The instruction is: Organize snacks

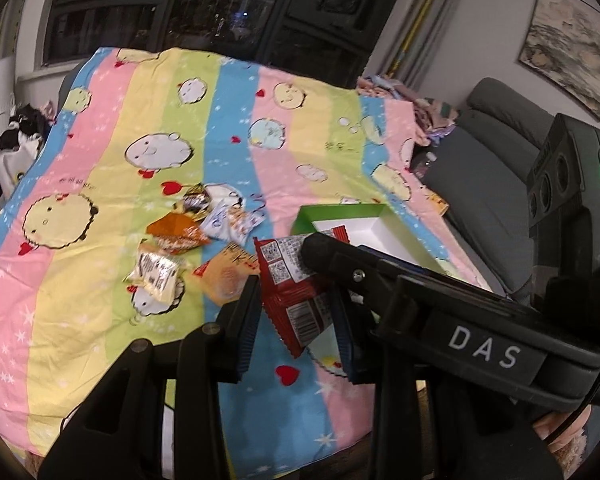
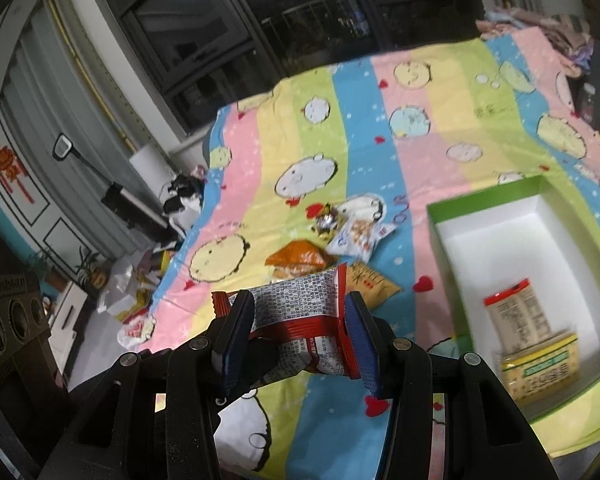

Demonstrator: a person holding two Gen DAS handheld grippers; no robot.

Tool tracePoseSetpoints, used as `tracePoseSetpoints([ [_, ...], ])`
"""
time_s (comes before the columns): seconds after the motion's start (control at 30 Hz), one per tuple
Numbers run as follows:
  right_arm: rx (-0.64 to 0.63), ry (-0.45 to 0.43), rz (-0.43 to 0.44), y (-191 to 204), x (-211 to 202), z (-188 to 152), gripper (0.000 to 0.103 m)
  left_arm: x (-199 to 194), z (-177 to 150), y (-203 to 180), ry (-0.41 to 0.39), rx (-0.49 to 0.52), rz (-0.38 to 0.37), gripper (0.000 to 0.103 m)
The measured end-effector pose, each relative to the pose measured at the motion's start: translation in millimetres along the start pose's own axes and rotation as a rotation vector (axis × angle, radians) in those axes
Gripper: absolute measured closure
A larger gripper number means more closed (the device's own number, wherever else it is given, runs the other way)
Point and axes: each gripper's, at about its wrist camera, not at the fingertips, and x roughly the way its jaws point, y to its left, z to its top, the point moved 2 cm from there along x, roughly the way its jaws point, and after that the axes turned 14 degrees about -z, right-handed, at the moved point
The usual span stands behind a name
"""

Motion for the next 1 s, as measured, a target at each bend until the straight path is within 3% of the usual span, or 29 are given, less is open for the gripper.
tracePoseSetpoints([
  [0.63,0.138,-0.095,-0.147,-86,-38,13,0.053,62,15,-72,0.059,0.131,-0.175,0.071],
  [1.0,0.235,-0.071,-0.227,-147,-35,14,0.053,120,14,-100,0.153,0.146,-0.253,0.071],
])
